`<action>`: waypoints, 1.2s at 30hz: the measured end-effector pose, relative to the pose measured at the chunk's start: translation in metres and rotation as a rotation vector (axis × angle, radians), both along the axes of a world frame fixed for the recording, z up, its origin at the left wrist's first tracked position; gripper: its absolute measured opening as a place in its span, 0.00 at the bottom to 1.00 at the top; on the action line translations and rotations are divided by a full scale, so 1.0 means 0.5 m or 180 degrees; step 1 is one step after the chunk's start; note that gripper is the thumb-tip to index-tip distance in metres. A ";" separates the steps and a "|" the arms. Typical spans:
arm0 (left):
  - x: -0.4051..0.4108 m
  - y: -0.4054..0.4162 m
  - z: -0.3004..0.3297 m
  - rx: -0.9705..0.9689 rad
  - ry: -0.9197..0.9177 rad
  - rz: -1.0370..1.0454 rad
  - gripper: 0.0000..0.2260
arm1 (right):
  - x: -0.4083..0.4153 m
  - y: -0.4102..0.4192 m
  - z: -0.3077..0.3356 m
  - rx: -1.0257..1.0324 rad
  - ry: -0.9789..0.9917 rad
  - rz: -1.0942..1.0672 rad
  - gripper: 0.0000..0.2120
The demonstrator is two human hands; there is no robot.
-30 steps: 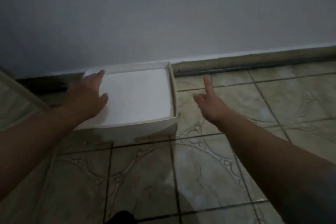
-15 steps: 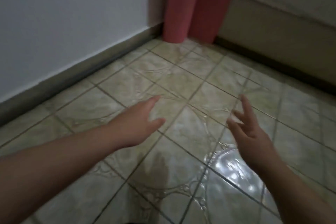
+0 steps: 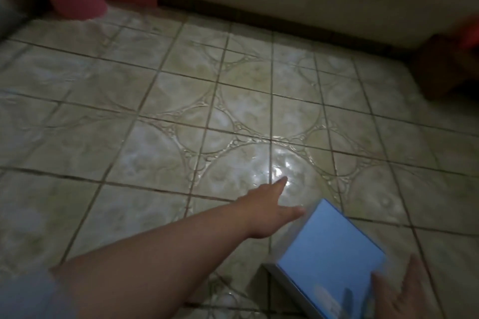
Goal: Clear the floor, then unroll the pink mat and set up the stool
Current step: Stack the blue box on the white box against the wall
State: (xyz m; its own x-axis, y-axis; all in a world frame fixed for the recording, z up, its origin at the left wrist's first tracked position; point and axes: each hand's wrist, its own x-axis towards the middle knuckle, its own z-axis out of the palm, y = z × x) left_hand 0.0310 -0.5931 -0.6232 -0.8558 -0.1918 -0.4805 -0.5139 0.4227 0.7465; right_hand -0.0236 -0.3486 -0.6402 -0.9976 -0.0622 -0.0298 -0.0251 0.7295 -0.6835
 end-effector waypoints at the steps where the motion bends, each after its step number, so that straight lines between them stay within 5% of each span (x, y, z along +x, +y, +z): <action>1: -0.011 0.007 -0.008 0.0065 -0.0046 0.0001 0.38 | 0.014 -0.004 -0.011 -0.0278 -0.0044 -0.0211 0.28; 8: -0.018 0.096 -0.085 0.0855 -0.0392 0.0351 0.41 | 0.067 0.024 -0.098 -0.1277 -0.1270 -0.1265 0.43; 14: 0.013 0.145 -0.133 0.1299 -0.0490 0.0276 0.40 | 0.089 0.027 -0.121 -0.1347 -0.1411 -0.1158 0.41; 36: 0.031 0.102 -0.096 0.1141 0.0017 0.0567 0.31 | 0.081 -0.018 -0.112 -0.1855 -0.1390 -0.0405 0.36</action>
State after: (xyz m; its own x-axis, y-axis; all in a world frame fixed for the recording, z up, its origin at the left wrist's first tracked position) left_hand 0.0464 -0.5422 -0.6710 -0.8270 -0.1583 -0.5395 -0.5513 0.0395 0.8334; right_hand 0.0170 -0.3574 -0.6961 -0.9031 -0.0739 -0.4231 0.3983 0.2242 -0.8894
